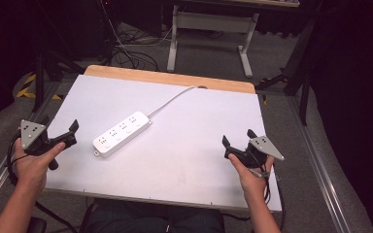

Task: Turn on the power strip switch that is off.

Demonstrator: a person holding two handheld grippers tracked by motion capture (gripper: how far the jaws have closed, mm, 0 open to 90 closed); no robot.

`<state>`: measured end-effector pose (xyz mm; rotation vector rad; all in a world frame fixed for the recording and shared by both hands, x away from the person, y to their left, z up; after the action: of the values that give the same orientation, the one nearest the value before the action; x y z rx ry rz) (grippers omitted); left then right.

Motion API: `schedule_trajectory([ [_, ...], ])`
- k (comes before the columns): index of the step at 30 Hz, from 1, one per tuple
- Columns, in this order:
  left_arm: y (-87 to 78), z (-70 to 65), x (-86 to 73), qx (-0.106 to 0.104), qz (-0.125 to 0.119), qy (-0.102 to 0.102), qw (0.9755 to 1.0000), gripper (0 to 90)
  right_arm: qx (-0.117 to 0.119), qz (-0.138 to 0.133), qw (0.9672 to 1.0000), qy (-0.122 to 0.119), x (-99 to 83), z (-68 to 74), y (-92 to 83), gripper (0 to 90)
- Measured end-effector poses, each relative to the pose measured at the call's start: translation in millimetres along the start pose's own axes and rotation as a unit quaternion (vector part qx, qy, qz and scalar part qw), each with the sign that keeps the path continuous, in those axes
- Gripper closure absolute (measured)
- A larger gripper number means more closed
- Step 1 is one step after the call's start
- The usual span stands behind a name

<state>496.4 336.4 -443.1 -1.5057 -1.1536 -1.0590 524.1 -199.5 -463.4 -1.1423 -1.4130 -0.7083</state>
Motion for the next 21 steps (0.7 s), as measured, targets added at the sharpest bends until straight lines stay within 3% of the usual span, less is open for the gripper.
schedule_trajectory([
  [9, 1.3, 0.5, 0.5, 0.004, -0.001, -0.008, 1.0, 11.7, -0.001, 0.003, 1.0, -0.003, -0.8, 0.3, 0.3, 5.3],
  [16, 1.5, 1.5, 1.7, 0.014, -0.003, -0.01, 0.9998, 21.3, -0.001, 0.004, 1.0, -0.005, -1.3, -0.3, -0.7, 5.6],
  [21, 0.4, 0.7, 2.9, 0.01, 0.004, -0.009, 0.9999, 32.1, 0.0, 0.006, 1.0, -0.007, -1.5, 0.1, -0.4, 5.6],
])
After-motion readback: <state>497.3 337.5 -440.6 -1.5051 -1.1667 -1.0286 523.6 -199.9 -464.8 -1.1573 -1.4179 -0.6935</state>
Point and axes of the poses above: each handheld gripper's, and its own axes: y roughly forward along the jaws, x roughly out of its top, z roughly to its left, the point moved 7 cm from there along y, roughly forward along the jaws, and after that the axes turned 12 degrees about -y, right-handed, at the moved point
